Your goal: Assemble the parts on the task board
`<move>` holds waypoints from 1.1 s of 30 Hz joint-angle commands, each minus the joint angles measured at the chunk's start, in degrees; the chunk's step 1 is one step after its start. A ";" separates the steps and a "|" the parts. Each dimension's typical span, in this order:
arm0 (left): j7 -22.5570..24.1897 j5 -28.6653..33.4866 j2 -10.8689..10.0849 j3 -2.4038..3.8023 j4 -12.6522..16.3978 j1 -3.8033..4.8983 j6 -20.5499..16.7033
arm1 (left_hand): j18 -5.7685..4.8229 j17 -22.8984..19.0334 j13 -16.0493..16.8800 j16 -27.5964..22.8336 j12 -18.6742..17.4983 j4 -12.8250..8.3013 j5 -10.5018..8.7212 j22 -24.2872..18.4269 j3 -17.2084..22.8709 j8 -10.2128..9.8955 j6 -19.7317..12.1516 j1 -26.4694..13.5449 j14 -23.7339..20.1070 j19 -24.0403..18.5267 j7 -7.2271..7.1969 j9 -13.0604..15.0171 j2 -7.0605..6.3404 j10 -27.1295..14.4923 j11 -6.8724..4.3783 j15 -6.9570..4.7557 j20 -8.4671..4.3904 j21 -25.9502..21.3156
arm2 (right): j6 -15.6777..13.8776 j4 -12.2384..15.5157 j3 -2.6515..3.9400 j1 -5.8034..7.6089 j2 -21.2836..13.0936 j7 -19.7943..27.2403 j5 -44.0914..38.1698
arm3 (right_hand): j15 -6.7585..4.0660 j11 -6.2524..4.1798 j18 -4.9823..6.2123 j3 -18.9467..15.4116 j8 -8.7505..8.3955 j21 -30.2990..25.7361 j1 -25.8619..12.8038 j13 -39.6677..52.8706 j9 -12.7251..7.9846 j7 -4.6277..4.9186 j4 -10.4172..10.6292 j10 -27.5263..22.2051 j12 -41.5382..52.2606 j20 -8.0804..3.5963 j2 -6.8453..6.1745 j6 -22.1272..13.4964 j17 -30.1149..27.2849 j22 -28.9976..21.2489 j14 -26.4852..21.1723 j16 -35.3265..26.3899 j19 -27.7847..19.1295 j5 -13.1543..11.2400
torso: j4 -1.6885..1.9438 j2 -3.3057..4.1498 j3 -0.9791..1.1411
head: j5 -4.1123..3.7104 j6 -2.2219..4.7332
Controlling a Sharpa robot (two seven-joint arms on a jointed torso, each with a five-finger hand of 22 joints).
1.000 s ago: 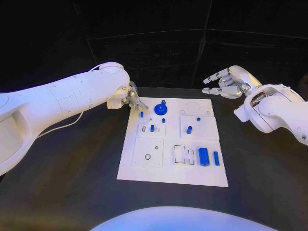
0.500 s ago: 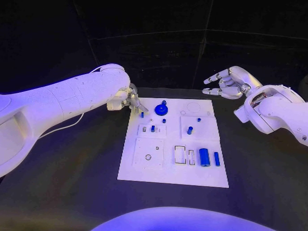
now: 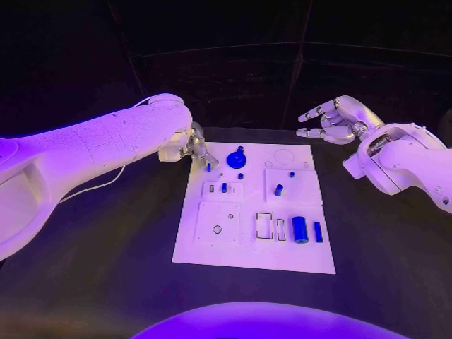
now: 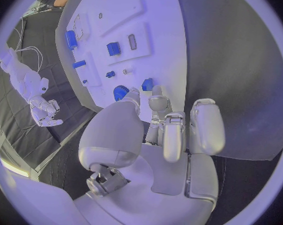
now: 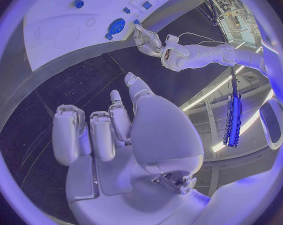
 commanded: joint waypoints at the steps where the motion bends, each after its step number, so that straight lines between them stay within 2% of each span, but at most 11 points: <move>1: 1.06 0.14 0.18 0.02 -0.15 0.01 0.62 | 0.12 15.09 -0.07 0.18 -0.04 -0.45 -0.13 0.01 -0.07 -0.31 0.29 0.88 5.85 0.14 0.03 -0.12 0.09 0.16 -0.02 0.44 0.26 0.19 | 0.28 0.05 0.03 0.11 0.07 0.42 0.11 | -0.13 -0.06 0.05 -0.20 0.03 -0.38 -0.16 3.04 0.00 0.02 0.03 -0.31 -0.20 0.03 0.41 0.25 6.60 -0.01 4.07 -0.25 -0.48 0.39 | -0.03 -0.01 0.01 | 0.02 -0.05; 18: 1.02 0.16 0.54 -0.05 -0.32 -0.13 0.96 | 0.13 15.09 -0.28 0.18 -0.12 -1.37 -0.13 0.02 0.14 -0.58 0.57 2.43 5.85 0.11 0.08 -0.73 1.26 0.07 0.02 0.49 0.31 0.11 | 0.33 0.00 0.03 0.11 0.20 0.35 0.11 | -0.14 -0.07 0.04 -0.14 0.05 -0.36 -0.01 3.12 0.01 0.02 -0.03 -0.24 -0.09 0.02 0.52 0.29 6.60 0.04 4.07 -0.25 -0.46 0.43 | 0.00 0.01 0.00 | -0.04 -0.16; 26: 0.85 0.16 0.64 -0.11 -0.27 -0.16 1.18 | 0.14 15.09 -0.40 0.18 -0.16 -2.78 -0.13 0.02 1.12 -0.77 0.74 4.50 5.85 0.09 0.07 -1.20 2.53 0.02 -0.01 0.47 0.30 0.03 | 0.33 0.00 0.03 0.11 0.23 0.36 0.11 | -0.14 -0.07 0.04 -0.14 0.05 -0.36 -0.01 3.12 0.01 0.02 -0.03 -0.24 -0.09 0.02 0.52 0.29 6.60 0.04 4.07 -0.25 -0.46 0.43 | -0.04 0.01 0.00 | -0.06 -0.23; 30: 1.01 0.18 0.64 -0.13 -0.12 -0.17 1.10 | 0.15 15.09 -0.45 0.18 -0.20 -4.35 -0.09 0.06 2.55 -0.94 0.76 6.80 5.85 0.09 -0.16 -1.51 3.63 -0.01 -0.22 0.35 0.25 0.02 | 0.32 0.00 0.03 0.11 0.23 0.37 0.11 | -0.14 -0.07 0.04 -0.14 0.05 -0.36 -0.01 3.12 0.01 0.02 -0.03 -0.24 -0.09 0.02 0.52 0.29 6.60 0.04 4.07 -0.25 -0.46 0.43 | -0.04 0.03 0.00 | -0.13 -0.35; 33: 1.32 0.51 0.63 -0.14 -0.02 -0.19 0.78 | 0.17 15.09 -0.65 0.18 -0.48 -6.70 0.02 0.06 5.25 -1.32 0.45 10.52 5.85 0.07 -0.60 -1.87 5.22 -0.25 -0.63 0.06 0.08 -0.03 | 0.32 -0.02 0.03 0.11 0.24 0.37 0.11 | -0.14 -0.07 0.04 -0.13 0.05 -0.36 0.03 3.13 0.01 0.02 -0.05 -0.24 -0.09 0.02 0.54 0.29 6.61 0.04 4.07 -0.25 -0.46 0.44 | 0.00 0.03 0.00 | -0.16 -0.44</move>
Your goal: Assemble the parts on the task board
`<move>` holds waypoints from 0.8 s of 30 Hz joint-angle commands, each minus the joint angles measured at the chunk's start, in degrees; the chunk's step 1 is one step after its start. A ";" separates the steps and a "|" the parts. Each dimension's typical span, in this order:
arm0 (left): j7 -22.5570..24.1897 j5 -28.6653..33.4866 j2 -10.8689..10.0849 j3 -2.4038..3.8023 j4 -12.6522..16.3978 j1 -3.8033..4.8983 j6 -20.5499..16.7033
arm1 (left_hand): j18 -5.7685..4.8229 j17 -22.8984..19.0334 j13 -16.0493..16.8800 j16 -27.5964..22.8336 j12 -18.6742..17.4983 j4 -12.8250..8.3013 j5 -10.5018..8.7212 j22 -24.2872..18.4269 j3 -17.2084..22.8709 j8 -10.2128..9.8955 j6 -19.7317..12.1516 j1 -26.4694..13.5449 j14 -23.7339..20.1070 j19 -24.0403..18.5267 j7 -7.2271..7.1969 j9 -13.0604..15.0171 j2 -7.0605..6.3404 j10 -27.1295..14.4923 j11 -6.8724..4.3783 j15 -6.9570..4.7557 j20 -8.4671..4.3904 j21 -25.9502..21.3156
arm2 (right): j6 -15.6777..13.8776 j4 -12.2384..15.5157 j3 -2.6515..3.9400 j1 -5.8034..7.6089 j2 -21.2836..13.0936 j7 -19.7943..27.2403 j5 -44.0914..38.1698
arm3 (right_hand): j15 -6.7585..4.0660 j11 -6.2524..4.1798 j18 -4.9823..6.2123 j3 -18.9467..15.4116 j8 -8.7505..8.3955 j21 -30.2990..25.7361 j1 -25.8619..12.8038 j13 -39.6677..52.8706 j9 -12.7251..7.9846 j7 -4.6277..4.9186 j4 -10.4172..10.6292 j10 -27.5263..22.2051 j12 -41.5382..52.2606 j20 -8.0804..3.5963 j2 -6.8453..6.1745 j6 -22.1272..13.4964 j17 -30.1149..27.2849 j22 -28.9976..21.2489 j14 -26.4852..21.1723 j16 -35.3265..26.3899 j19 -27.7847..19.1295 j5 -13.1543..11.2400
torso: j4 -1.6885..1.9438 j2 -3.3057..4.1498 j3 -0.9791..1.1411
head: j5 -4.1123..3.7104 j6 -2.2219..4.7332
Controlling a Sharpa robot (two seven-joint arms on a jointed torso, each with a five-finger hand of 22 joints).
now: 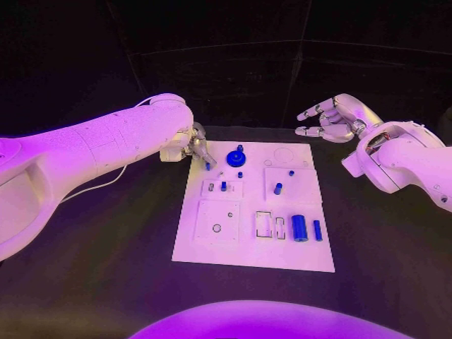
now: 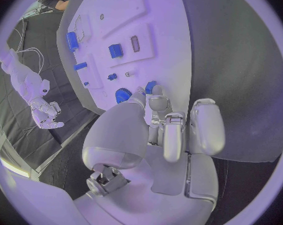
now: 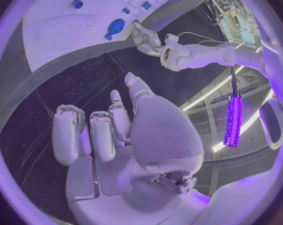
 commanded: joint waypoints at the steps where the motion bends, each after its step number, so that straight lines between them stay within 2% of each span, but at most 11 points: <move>1: 0.90 0.58 0.04 0.00 0.20 0.05 0.10 | 0.19 15.09 -0.22 0.18 -0.65 -2.54 0.05 0.05 2.96 -0.67 -0.38 3.85 6.05 0.06 -0.53 -0.39 1.55 -0.28 -0.66 -0.27 -0.03 -0.06 | 0.23 0.04 0.03 0.11 0.06 0.38 0.11 | -0.15 -0.08 0.04 -0.12 0.05 -0.36 0.08 3.13 0.01 0.02 -0.07 -0.24 -0.08 0.01 0.56 0.30 6.64 0.05 4.07 -0.25 -0.45 0.25 | 0.03 0.02 0.00 | -0.01 -0.12; 3: 1.20 0.84 -0.05 0.00 0.32 0.04 -0.37 | 0.19 15.09 -0.46 0.18 -1.07 -4.57 0.03 0.05 5.66 -1.11 -0.85 6.46 6.05 0.05 -0.54 -0.74 2.24 -0.57 -0.72 -0.40 -0.20 -0.10 | 0.24 0.04 0.03 0.11 0.06 0.38 0.11 | -0.15 -0.08 0.04 -0.12 0.05 -0.36 0.08 3.13 0.01 0.02 -0.07 -0.24 -0.08 0.01 0.56 0.30 6.64 0.05 4.07 -0.25 -0.45 0.25 | 0.04 0.02 -0.01 | -0.01 -0.19; 4: 1.38 0.96 -0.12 0.00 0.41 0.04 -0.62 | 0.17 15.09 -0.84 0.18 -1.55 -5.56 -0.02 0.09 8.23 -1.33 -0.93 6.71 6.05 0.05 0.08 -1.08 2.03 -0.72 -0.17 -0.08 -0.26 -0.13 | 0.24 0.04 0.03 0.11 0.05 0.38 0.11 | -0.15 -0.08 0.04 -0.12 0.05 -0.36 0.08 3.13 0.01 0.02 -0.07 -0.24 -0.08 0.01 0.56 0.30 6.64 0.05 4.07 -0.25 -0.45 0.25 | 0.05 0.02 -0.01 | -0.01 -0.22; 9: 2.21 1.62 -0.85 0.00 1.36 0.02 -2.19 | 0.17 15.09 -1.87 0.18 -2.25 -8.14 -0.01 0.19 18.87 -0.74 -0.89 3.17 6.05 0.05 0.40 -1.58 -1.18 -0.22 -0.03 0.39 0.33 -0.26 | 0.23 0.04 0.03 0.11 0.03 0.39 0.11 | -0.15 -0.08 0.04 -0.12 0.05 -0.36 0.08 3.13 0.01 0.02 -0.07 -0.24 -0.08 0.01 0.56 0.30 6.64 0.05 4.07 -0.25 -0.45 0.25 | 0.07 -0.04 0.02 | 0.05 -0.27; 11: 2.34 2.31 -1.40 0.00 2.11 0.02 -2.98 | 0.20 15.09 -1.92 0.18 -2.21 -8.78 0.17 0.20 21.52 -0.39 -0.91 2.11 6.05 0.05 0.46 -1.56 -2.14 -0.03 -0.05 0.43 0.35 -0.31 | 0.23 0.05 0.03 0.11 0.00 0.39 0.11 | -0.15 -0.08 0.04 -0.12 0.05 -0.36 0.08 3.13 0.01 0.02 -0.07 -0.24 -0.08 0.01 0.56 0.30 6.64 0.05 4.07 -0.25 -0.45 0.25 | 0.10 -0.06 0.03 | 0.07 -0.28; 12: 2.39 2.61 -1.81 0.00 2.68 0.02 -3.45 | 0.19 15.09 -1.96 0.18 -2.16 -9.26 0.14 0.26 23.71 -0.05 -0.96 0.98 6.05 0.08 0.58 -1.51 -3.08 0.16 -0.03 0.41 0.40 -0.31 | 0.22 0.05 0.03 0.11 -0.01 0.39 0.11 | -0.15 -0.08 0.04 -0.12 0.05 -0.36 0.08 3.13 0.01 0.02 -0.07 -0.24 -0.08 0.01 0.56 0.30 6.64 0.05 4.07 -0.25 -0.45 0.25 | 0.13 -0.08 0.03 | 0.07 -0.27; 16: 2.57 3.28 -3.94 0.02 5.91 0.08 -5.59 | 0.15 15.09 -2.08 0.18 -1.88 -10.89 0.50 0.52 31.57 1.43 -1.02 -2.69 6.05 0.19 0.45 -1.24 -5.38 0.82 0.01 0.48 0.51 -0.29 | 0.20 0.06 0.03 0.12 -0.11 0.35 0.11 | -0.15 -0.08 0.04 -0.12 0.05 -0.36 0.08 3.13 0.01 0.02 -0.07 -0.24 -0.08 0.01 0.56 0.30 6.64 0.05 4.07 -0.25 -0.45 0.25 | 0.19 -0.18 0.06 | 0.24 -0.23; 20: 2.24 3.51 -6.26 0.03 9.68 0.20 -7.97 | 0.11 15.09 -1.65 0.18 -1.36 -11.65 0.89 0.83 33.79 2.12 -0.98 -3.97 6.05 0.31 0.34 -1.10 -6.69 1.40 0.05 0.38 0.49 -0.13 | 0.18 0.08 0.03 0.12 -0.20 0.31 0.11 | -0.15 -0.08 0.04 -0.12 0.05 -0.36 0.08 3.13 0.01 0.02 -0.07 -0.24 -0.08 0.01 0.56 0.30 6.64 0.05 4.07 -0.25 -0.45 0.25 | 0.33 -0.28 0.10 | 0.23 -0.26; 24: 1.57 3.59 -8.34 0.03 13.44 0.26 -10.13 | 0.07 15.09 -1.37 0.18 -1.06 -12.05 1.25 1.08 34.91 2.48 -0.85 -4.53 6.05 0.41 0.27 -1.05 -7.28 1.80 -0.03 0.35 0.46 0.02 | 0.16 0.12 0.03 0.12 -0.28 0.29 0.11 | -0.15 -0.08 0.04 -0.12 0.05 -0.36 0.09 3.13 0.01 0.02 -0.08 -0.24 -0.08 0.01 0.57 0.30 6.63 0.04 4.07 -0.26 -0.46 0.26 | 0.46 -0.33 0.09 | 0.25 -0.35</move>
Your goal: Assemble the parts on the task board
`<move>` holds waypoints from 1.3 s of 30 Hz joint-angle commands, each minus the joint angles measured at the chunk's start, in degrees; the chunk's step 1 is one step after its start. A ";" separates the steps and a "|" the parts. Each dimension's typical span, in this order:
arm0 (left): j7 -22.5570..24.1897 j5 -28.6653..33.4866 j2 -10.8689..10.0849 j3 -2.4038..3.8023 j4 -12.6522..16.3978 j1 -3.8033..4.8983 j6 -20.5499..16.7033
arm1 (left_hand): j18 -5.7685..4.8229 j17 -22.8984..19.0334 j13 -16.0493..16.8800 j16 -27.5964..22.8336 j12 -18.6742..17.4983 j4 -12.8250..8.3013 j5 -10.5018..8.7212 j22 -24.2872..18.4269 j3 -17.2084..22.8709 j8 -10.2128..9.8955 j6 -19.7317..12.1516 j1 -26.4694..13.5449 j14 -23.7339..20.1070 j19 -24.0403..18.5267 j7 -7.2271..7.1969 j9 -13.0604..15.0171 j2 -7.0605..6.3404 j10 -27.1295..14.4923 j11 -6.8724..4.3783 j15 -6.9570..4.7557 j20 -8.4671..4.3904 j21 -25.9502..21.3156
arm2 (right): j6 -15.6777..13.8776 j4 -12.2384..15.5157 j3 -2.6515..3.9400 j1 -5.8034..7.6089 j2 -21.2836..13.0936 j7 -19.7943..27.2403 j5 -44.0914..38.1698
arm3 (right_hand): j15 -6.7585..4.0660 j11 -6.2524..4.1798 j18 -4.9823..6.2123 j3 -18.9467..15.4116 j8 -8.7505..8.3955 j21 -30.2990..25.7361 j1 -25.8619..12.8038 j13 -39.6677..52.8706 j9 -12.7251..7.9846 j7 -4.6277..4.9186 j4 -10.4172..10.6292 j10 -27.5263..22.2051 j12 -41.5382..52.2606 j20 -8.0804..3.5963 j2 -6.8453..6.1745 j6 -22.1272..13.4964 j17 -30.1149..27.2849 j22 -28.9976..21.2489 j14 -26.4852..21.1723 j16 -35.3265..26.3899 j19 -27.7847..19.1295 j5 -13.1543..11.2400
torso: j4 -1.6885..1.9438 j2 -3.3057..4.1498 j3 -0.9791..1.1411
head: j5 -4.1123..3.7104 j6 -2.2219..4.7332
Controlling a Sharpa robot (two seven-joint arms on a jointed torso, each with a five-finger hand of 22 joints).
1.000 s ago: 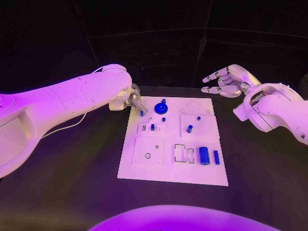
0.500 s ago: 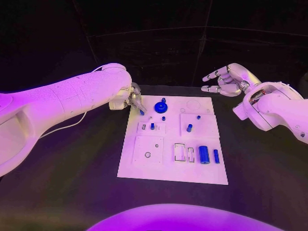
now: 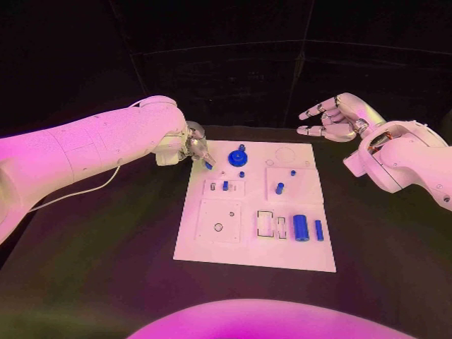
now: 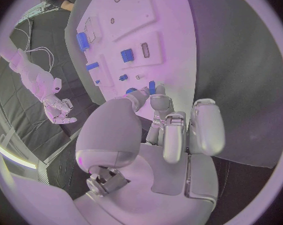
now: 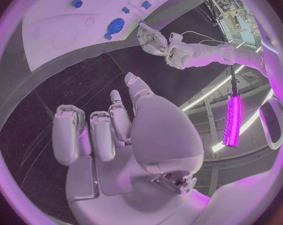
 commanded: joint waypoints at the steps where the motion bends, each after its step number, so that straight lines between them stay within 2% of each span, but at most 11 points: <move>1: -0.21 0.97 -1.38 0.03 3.06 0.13 -5.01 | 0.07 15.09 0.21 0.18 0.45 -8.23 0.38 0.12 8.67 0.30 0.08 -0.49 6.05 0.20 -0.10 0.10 -0.17 0.56 -0.06 0.34 0.24 0.04 | 0.15 0.12 0.04 0.12 -0.10 0.28 0.10 | -0.15 -0.08 0.05 -0.12 0.05 -0.38 0.14 3.11 0.01 0.02 -0.11 -0.25 -0.10 0.01 0.58 0.31 6.59 0.02 4.07 -0.28 -0.47 0.29 | 0.11 -0.04 0.04 | 0.09 -0.09; 8: -0.60 -0.72 -4.31 -0.14 9.18 -0.17 -9.58 | 0.02 15.09 0.58 0.18 0.83 -8.72 1.07 0.41 9.91 0.69 0.28 -1.00 6.05 0.33 -0.19 0.11 -1.00 1.08 -0.16 0.26 0.17 0.21 | 0.05 0.21 0.04 0.12 -0.24 0.28 -0.90 | -0.15 -0.08 0.05 -0.12 0.05 -0.37 0.14 3.07 0.01 0.02 -0.11 -0.29 -0.15 0.01 0.58 0.31 6.54 0.03 4.06 -0.31 -0.46 0.29 | 0.14 -0.03 0.02 | 0.22 -0.17; 14: -0.50 -2.70 -6.43 -1.60 13.22 -1.26 -14.05 | -0.02 15.09 0.94 0.18 1.15 -8.89 1.39 0.63 10.44 0.88 0.44 -1.25 6.05 0.43 -0.26 0.12 -1.36 1.46 -0.23 0.22 0.13 0.36 | 0.03 0.20 0.03 0.12 -0.33 0.27 -1.50 | -0.15 -0.08 0.05 -0.12 0.05 -0.37 0.14 3.07 0.01 0.02 -0.11 -0.29 -0.15 0.01 0.58 0.31 6.54 0.03 4.06 -0.31 -0.46 0.29 | 0.21 -0.02 0.04 | 0.52 -0.30; 15: -0.50 -2.93 -6.70 -1.74 13.75 -1.51 -14.67 | -0.03 15.09 0.99 0.18 1.20 -8.91 1.42 0.70 10.52 0.91 0.47 -1.28 6.05 0.46 -0.27 0.12 -1.40 1.52 -0.24 0.21 0.12 0.42 | 0.03 0.19 0.03 0.12 -0.35 0.27 -1.53 | -0.15 -0.08 0.05 -0.12 0.05 -0.37 0.14 3.07 0.01 0.02 -0.11 -0.29 -0.15 0.01 0.58 0.31 6.54 0.03 4.06 -0.31 -0.46 0.29 | 0.26 -0.03 0.01 | 0.41 -0.36; 20: -0.61 -4.32 -7.77 -2.07 15.85 -2.45 -16.55 | -0.06 15.09 1.15 0.18 1.34 -8.97 1.53 0.84 10.80 1.00 0.55 -1.39 6.05 0.53 -0.30 0.12 -1.56 1.70 -0.28 0.17 0.09 0.52 | 0.05 0.15 0.03 0.12 -0.39 0.27 -1.62 | -0.15 -0.08 0.05 -0.12 0.05 -0.37 0.14 3.07 0.01 0.02 -0.11 -0.29 -0.15 0.01 0.58 0.31 6.54 0.03 4.06 -0.31 -0.46 0.29 | 0.07 0.04 0.02 | 0.69 -0.33; 26: -1.21 -4.85 -8.50 -2.18 17.17 -2.86 -16.66 | -0.08 15.09 1.28 0.18 1.45 -9.02 1.60 0.95 11.00 1.07 0.60 -1.48 6.05 0.58 -0.33 0.11 -1.67 1.83 -0.30 0.15 0.07 0.60 | 0.10 0.12 0.03 0.12 -0.39 0.25 -1.65 | -0.15 -0.08 0.05 -0.12 0.05 -0.37 0.14 3.07 0.01 0.02 -0.11 -0.29 -0.15 0.01 0.58 0.31 6.54 0.03 4.06 -0.31 -0.46 0.29 | -0.03 0.08 0.05 | 0.81 -0.53; 39: -2.53 -4.99 -8.65 -2.50 18.21 -3.05 -12.61 | -0.10 15.09 1.44 0.18 1.60 -9.12 1.76 1.05 11.32 1.16 0.66 -1.62 6.05 0.63 -0.37 0.11 -1.91 2.02 -0.34 0.11 0.04 0.67 | 0.21 0.08 0.03 0.11 -0.29 0.24 -1.66 | -0.15 -0.07 0.06 -0.16 0.06 -0.41 0.12 3.04 0.01 0.02 -0.10 -0.31 -0.18 0.01 0.56 0.33 6.52 -0.04 4.05 -0.32 -0.49 0.30 | 0.04 0.02 0.06 | 0.86 -0.86</move>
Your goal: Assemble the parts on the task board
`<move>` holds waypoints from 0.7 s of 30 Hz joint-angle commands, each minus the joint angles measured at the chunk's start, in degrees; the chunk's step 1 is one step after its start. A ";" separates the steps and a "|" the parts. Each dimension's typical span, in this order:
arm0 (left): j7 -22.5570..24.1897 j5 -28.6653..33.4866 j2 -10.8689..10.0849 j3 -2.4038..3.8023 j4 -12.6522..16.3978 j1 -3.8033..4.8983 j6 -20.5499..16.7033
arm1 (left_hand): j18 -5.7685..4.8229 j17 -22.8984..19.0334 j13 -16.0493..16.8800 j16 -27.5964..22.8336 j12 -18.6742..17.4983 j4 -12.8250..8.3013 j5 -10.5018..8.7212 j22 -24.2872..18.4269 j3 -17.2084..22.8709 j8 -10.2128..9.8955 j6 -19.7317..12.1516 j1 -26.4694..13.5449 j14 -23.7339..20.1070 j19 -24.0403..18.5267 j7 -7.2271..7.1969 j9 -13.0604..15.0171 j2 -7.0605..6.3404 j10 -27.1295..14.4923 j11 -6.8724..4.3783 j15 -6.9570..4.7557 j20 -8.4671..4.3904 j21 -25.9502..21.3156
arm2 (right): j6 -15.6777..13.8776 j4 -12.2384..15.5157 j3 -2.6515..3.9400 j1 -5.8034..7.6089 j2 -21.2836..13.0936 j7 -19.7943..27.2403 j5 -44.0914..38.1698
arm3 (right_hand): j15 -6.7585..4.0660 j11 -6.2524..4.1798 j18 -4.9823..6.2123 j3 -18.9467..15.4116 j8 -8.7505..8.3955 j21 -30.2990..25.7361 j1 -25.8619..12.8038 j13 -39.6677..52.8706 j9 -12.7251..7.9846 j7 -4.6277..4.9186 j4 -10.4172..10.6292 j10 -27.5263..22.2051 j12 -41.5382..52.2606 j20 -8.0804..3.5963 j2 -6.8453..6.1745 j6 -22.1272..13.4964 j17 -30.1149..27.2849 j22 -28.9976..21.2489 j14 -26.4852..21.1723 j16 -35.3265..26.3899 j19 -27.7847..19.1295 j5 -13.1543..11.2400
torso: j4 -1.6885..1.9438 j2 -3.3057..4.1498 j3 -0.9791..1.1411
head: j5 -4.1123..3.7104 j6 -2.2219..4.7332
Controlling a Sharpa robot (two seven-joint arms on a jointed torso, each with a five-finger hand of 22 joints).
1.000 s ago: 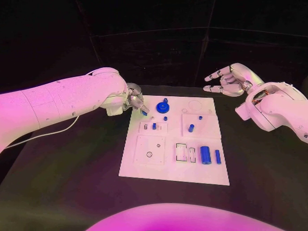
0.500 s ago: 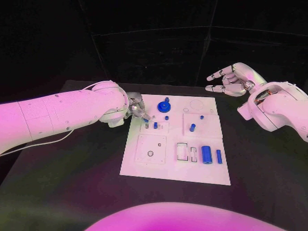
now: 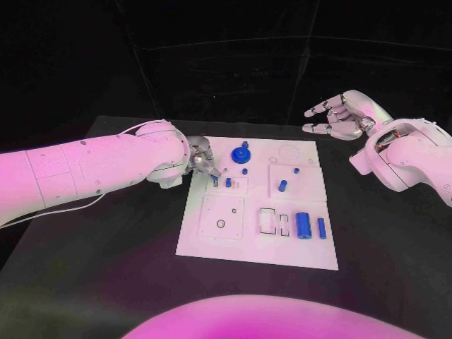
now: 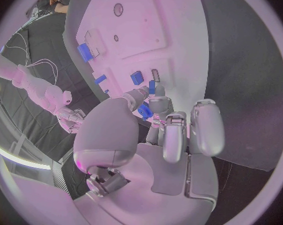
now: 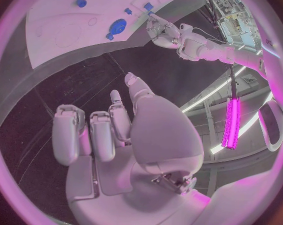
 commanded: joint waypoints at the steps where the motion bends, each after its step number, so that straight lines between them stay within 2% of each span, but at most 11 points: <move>1: -1.02 -0.70 -0.02 -0.10 0.28 0.03 2.43 | -0.10 15.09 0.05 0.18 0.23 -7.07 0.24 0.07 7.56 0.28 0.23 0.52 6.05 0.64 -0.37 0.05 0.07 0.34 -0.04 0.12 0.04 0.22 | 0.21 0.07 0.03 0.11 0.04 0.26 -0.26 | -0.15 -0.07 0.06 -0.16 0.06 -0.19 0.12 3.04 0.01 0.02 -0.10 -0.31 -0.18 0.00 0.56 0.33 6.49 -0.04 4.05 -0.32 -0.49 0.30 | 0.01 -0.03 0.02 | 0.06 -0.11; 11: -1.40 -0.70 0.10 -0.55 0.38 -0.14 4.24 | -0.11 15.09 0.07 0.18 0.25 -7.09 0.27 0.11 7.61 0.30 0.23 0.50 6.05 0.65 -0.37 0.05 0.04 0.36 -0.04 0.11 0.04 0.25 | 0.25 0.08 0.03 0.11 0.08 0.28 -0.26 | -0.15 -0.07 0.06 -0.16 0.06 -0.19 0.12 3.04 0.01 0.02 -0.10 -0.31 -0.18 0.00 0.56 0.33 6.49 -0.04 4.05 -0.32 -0.49 0.30 | 0.02 0.00 0.00 | 0.14 -0.23; 21: -1.66 -0.70 0.09 -0.68 0.44 -0.25 5.15 | -0.10 15.09 0.17 0.18 0.32 -7.11 0.32 0.10 7.70 0.32 0.25 0.45 6.05 0.65 -0.38 0.04 -0.02 0.42 -0.05 0.11 0.03 0.24 | 0.28 0.07 0.03 0.11 0.07 0.28 -0.26 | -0.15 -0.07 0.06 -0.16 0.06 -0.19 0.12 3.04 0.01 0.02 -0.10 -0.31 -0.18 0.00 0.56 0.33 6.49 -0.04 4.05 -0.32 -0.49 0.30 | -0.01 -0.03 -0.01 | 0.19 -0.28</move>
